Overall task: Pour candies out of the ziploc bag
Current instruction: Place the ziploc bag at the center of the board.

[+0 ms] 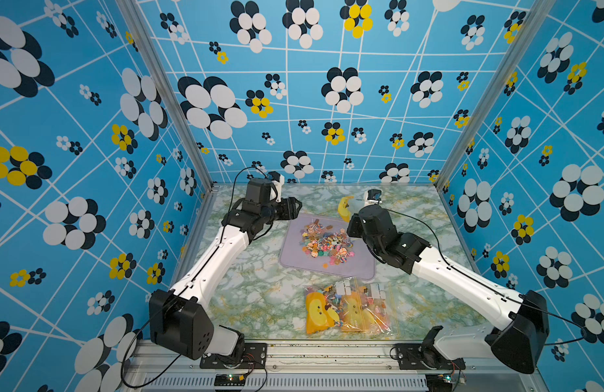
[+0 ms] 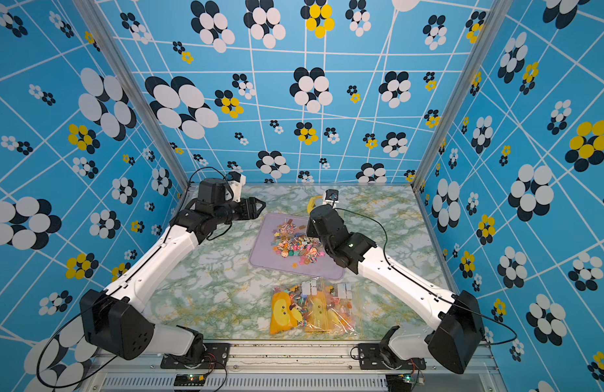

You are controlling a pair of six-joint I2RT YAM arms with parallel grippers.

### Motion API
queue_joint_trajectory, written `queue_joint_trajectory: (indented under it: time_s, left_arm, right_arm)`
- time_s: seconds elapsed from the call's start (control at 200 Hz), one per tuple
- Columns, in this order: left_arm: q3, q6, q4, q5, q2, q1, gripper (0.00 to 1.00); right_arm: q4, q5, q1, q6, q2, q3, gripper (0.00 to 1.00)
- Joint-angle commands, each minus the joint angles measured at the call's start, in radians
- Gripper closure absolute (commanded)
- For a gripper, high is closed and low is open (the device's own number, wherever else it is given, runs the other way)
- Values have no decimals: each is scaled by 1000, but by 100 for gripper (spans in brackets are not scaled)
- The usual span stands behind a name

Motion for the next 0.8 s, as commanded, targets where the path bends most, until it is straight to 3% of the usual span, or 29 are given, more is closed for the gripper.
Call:
queue_joint_trajectory:
  time_s: [0.0, 0.355, 0.525, 0.65, 0.794]
  left_arm:
    - [-27, -12, 16, 13, -23, 8, 33]
    - [-107, -31, 49, 17, -40, 19, 33]
    - [-145, -47, 64, 16, -50, 22, 33]
    - [-195, -55, 83, 1, -68, 22, 33]
    - [-245, -64, 95, -20, -94, 22, 34]
  right_arm:
    - [-40, 129, 1, -40, -30, 31, 100]
    - [-185, 104, -189, -16, -38, 54, 100]
    - [-221, -78, -420, -6, 6, 71, 100]
    - [-218, -132, -562, -5, 27, 72, 100]
    - [-135, -194, -761, 103, 70, -63, 100]
